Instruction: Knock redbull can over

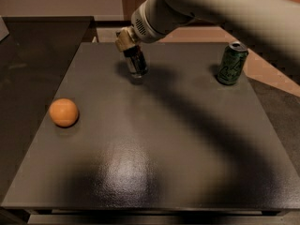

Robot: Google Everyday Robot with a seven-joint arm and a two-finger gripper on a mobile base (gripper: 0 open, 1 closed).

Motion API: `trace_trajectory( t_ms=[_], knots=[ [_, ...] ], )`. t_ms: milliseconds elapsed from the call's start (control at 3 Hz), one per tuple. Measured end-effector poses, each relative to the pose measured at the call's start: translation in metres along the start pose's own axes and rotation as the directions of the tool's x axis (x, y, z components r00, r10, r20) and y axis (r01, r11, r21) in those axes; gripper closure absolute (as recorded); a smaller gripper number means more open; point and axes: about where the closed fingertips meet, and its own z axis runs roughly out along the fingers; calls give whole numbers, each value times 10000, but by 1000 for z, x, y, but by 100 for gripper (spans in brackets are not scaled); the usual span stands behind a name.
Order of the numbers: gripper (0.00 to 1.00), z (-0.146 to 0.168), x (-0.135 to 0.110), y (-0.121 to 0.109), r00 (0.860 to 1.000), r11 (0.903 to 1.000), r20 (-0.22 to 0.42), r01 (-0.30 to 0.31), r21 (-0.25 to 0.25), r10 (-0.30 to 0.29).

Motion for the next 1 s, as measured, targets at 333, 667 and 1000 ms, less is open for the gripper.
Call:
trace_trajectory(
  t_ms=[333, 667, 1000],
  knots=[
    [100, -8, 13, -6, 9960, 9996, -887, 104, -266, -127],
    [100, -10, 21, -12, 9863, 9971, -1602, 294, -703, -404],
    [82, -10, 28, -17, 9717, 9939, -2264, 451, -1006, -670]
  ],
)
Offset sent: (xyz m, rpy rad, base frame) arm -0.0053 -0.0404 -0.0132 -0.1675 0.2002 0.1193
